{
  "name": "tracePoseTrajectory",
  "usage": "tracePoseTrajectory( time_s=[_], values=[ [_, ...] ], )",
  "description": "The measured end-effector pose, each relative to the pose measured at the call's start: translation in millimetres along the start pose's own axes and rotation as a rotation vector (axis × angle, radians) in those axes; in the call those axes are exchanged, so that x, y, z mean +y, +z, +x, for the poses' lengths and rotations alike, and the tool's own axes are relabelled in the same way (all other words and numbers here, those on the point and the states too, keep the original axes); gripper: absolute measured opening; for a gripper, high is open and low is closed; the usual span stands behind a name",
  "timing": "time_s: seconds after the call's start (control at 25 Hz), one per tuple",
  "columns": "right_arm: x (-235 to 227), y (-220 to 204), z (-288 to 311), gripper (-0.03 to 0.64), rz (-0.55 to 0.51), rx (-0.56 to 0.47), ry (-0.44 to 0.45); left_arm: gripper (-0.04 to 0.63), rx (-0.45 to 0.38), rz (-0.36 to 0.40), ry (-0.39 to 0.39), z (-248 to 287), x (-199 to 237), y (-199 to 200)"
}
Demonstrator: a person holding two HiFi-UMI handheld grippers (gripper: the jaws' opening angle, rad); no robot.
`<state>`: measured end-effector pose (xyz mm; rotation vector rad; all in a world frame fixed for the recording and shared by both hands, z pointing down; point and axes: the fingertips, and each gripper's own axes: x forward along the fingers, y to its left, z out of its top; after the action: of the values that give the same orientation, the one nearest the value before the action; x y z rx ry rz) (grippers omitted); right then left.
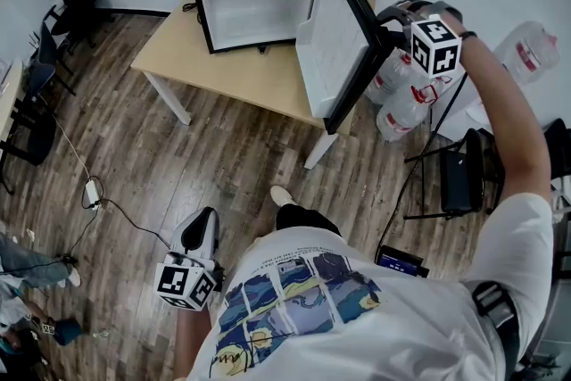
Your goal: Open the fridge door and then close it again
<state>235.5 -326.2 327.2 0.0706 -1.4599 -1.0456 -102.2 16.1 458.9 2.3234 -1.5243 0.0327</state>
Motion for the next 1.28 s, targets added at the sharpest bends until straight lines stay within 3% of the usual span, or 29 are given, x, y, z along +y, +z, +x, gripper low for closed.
tracePoseTrajectory(
  time_s=[1.28],
  values=[
    [-7,19,1,0.074,-0.011,-0.027,-0.016,0.031,-0.002,-0.026,0.007,4,-3,-5]
  ],
)
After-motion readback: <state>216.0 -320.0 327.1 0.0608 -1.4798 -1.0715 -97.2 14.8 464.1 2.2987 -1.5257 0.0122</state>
